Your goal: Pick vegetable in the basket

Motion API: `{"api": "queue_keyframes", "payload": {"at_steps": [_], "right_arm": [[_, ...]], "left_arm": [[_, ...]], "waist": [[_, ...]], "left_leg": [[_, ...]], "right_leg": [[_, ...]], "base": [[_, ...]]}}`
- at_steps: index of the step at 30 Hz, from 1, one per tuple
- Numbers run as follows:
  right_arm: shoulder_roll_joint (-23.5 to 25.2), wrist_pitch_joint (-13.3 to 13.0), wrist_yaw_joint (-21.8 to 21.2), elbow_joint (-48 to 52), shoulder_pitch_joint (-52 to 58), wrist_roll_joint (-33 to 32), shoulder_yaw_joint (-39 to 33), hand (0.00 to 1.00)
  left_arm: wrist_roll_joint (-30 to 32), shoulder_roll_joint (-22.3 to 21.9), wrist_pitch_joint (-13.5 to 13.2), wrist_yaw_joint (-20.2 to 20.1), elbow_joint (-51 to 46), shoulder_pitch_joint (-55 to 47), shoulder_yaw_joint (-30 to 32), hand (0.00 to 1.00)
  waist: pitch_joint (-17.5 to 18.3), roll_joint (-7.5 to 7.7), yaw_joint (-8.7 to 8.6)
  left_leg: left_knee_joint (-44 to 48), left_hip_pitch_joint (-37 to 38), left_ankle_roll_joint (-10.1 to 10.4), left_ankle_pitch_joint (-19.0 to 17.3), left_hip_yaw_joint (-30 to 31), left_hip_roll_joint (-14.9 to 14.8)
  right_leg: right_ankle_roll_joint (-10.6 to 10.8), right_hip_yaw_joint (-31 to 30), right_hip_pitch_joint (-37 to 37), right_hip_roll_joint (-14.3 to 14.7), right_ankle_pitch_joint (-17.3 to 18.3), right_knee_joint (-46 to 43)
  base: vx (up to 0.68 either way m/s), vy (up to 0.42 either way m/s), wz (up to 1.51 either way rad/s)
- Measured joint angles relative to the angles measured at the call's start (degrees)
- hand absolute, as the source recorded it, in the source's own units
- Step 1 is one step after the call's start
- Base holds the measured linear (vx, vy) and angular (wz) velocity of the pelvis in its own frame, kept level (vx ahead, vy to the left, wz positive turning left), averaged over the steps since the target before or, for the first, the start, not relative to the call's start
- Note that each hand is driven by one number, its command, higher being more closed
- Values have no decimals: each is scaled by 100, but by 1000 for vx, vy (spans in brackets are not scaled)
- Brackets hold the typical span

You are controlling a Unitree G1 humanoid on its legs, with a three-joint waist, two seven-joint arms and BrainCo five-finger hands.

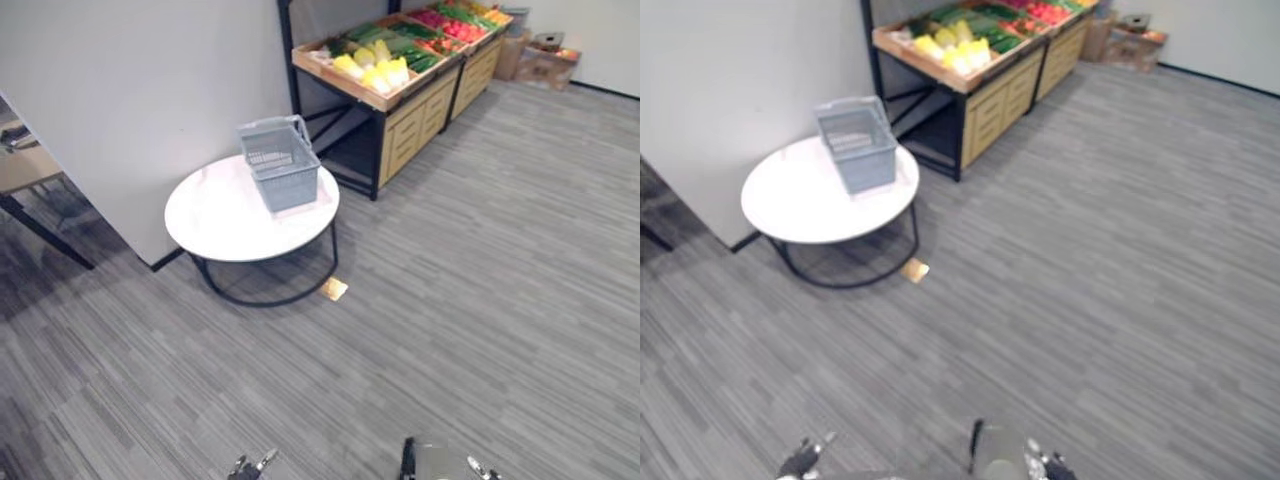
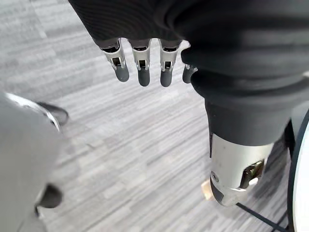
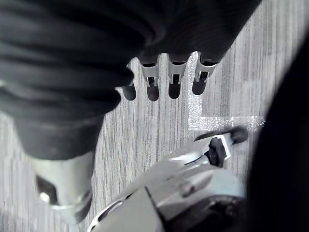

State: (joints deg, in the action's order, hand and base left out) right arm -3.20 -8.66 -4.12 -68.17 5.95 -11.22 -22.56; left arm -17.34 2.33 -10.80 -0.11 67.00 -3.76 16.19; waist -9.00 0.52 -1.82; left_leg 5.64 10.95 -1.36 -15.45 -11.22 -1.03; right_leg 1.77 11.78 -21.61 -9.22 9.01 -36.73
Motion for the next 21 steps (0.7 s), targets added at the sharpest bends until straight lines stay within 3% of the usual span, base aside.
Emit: {"api": "queue_keyframes", "payload": {"at_steps": [3, 4, 5, 8, 10, 11, 12, 13, 14, 16, 19, 20, 21], "right_arm": [[-18, 2, 9, 174, 14, 2, -2, 0], [19, -10, 10, 254, 84, 7, -7, 0], [0, -5, 4, 257, 49, 13, -10, 0], [7, -12, 10, 325, 18, 114, -82, 0], [-33, -12, 1, 406, 29, 234, -137, 0], [-28, -7, -1, 454, 38, 236, -137, 0], [-34, -5, 3, 470, 34, 239, -134, 0], [-56, -4, 1, 475, 43, 240, -109, 0], [-75, -1, 8, 477, 44, 232, -61, 0], [-83, 7, 9, 476, -13, 234, 70, 0], [-37, 66, 16, 422, -279, 233, 50, 0], [4, 67, 15, 421, -319, 226, 48, 0], [73, 63, 25, 428, -352, 226, 53, 0]], "left_arm": [[14, -151, -15, -7, -106, 123, 76, 0], [15, -225, -42, -9, -149, 129, 261, 0], [20, -318, -34, -12, -123, 202, 377, 0], [84, -445, -39, -30, -164, 229, 562, 0], [102, -530, -30, -31, -170, 187, 706, 0], [119, -534, -24, -46, -228, 191, 770, 0], [126, -538, -16, -69, -336, 189, 854, 0], [121, -535, -12, -81, -362, 185, 904, 0], [113, -489, -2, -89, -384, 171, 932, 0], [114, -433, 8, -94, -424, 100, 967, 0], [13, -373, 9, -104, -418, 13, 931, 0], [-59, -342, 4, -111, -420, 10, 874, 0], [-53, -297, -26, -96, -420, 21, 764, 0]], "waist": [[-73, -138, -103], [-82, -115, -114], [-123, -162, -85], [-122, -239, -75], [-70, -339, -83], [-64, -376, -109], [-110, -343, -83], [-113, -390, -48], [-159, -336, 56], [-169, -273, 145], [-179, -230, 232], [-186, -202, 249], [-161, -129, 285]], "left_leg": [[-140, 419, 249, -284, 200, -330], [-255, 651, 326, -379, 261, -437], [-190, 851, 332, -353, 244, -583], [365, 950, 489, 166, 262, -820], [1399, 668, 681, 563, 425, -1056], [2787, -17, 997, 1109, 770, -1200], [4312, -759, 1313, 1382, 1017, -1332], [4922, -1035, 1335, 1429, 1010, -1392], [5746, -1455, 1284, 1407, 754, -1515], [6124, -1939, 1058, 1193, 266, -1610], [5144, -2570, 716, 706, -474, -1653], [4439, -2579, 667, 632, -763, -1642], [3028, -2523, 554, 700, -1239, -1547]], "right_leg": [[151, 5, -104, 234, -414, 1710], [231, -111, -61, 236, -1036, 2171], [-53, -35, -8, 349, -1140, 1795], [-271, 146, 64, 336, -196, 761], [-318, 267, 449, 485, 167, 805], [-326, 377, 772, 547, 306, 988], [-346, 419, 1112, 624, 373, 1208], [-368, 420, 1313, 663, 392, 1330], [-411, 349, 1733, 727, 420, 1597], [-397, 201, 2271, 707, 411, 2017], [-207, 7, 2932, 563, 302, 2679], [-147, 11, 3112, 471, 271, 2819], [14, 56, 3336, 243, 306, 2963]], "base": [[574, -196, 41], [776, -309, 45], [760, -312, 31], [601, -294, 22], [569, -275, 19], [503, -206, 25], [483, -169, 20], [538, -116, -11], [506, -62, -32], [431, -14, -42], [371, 84, -38], [421, 177, -16], [425, 199, -11]]}}
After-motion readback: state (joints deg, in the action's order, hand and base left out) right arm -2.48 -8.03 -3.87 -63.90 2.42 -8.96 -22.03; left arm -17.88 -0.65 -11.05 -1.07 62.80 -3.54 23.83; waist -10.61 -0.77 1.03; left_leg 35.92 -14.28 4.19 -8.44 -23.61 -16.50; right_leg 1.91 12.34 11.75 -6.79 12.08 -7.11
